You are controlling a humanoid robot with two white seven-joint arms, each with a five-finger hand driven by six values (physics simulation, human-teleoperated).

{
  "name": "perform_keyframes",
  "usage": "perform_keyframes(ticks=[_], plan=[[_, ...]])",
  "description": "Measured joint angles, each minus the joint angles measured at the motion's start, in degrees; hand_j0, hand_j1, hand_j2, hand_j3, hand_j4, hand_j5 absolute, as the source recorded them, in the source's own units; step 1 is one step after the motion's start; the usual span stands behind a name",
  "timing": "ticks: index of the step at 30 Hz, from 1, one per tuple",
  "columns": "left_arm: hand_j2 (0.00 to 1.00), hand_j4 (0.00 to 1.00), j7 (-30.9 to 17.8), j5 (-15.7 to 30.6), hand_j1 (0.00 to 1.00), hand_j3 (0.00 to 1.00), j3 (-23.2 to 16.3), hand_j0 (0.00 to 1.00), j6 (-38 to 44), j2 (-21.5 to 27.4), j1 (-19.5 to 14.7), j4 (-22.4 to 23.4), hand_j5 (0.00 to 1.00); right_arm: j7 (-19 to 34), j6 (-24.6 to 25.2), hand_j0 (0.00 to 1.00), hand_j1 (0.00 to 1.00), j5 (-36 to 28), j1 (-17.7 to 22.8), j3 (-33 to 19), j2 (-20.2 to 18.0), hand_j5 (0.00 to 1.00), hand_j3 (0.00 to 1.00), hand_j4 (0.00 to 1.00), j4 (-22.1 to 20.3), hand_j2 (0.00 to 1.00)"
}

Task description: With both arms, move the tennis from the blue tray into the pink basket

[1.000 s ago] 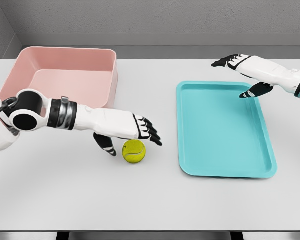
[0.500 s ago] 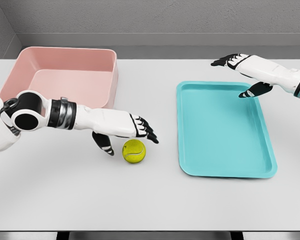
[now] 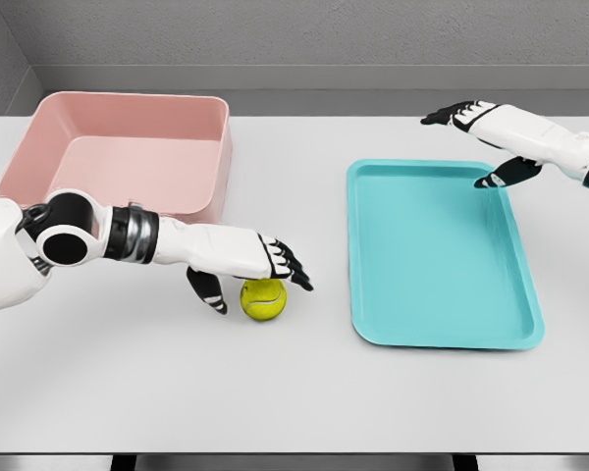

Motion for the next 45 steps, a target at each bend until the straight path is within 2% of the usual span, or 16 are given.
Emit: perform_keyframes(ticks=[7,21,42,45], plan=[[1.00,1.00,0.0,-0.7,1.00,1.00,0.0,1.00,0.0,-1.2,0.3,1.8,1.00,0.0,0.0,1.00,1.00,0.0,-0.2,0.0,-0.1,1.00,1.00,1.00,1.5,1.00],[1.00,1.00,0.0,-0.9,1.00,1.00,0.1,1.00,0.0,-2.1,1.0,4.3,1.00,0.0,0.0,1.00,1.00,0.0,-0.2,0.0,0.1,1.00,1.00,1.00,1.8,1.00],[1.00,1.00,0.0,-2.9,1.00,1.00,0.0,1.00,-0.1,-3.0,1.9,4.7,1.00,0.0,0.0,1.00,1.00,0.0,-0.3,0.1,0.2,1.00,1.00,1.00,2.7,1.00],[0.72,0.72,0.0,-3.0,0.72,0.72,0.0,0.72,-0.2,-3.0,2.0,4.9,0.72,0.0,0.0,1.00,1.00,0.0,-0.3,0.1,0.2,1.00,1.00,1.00,2.7,1.00]])
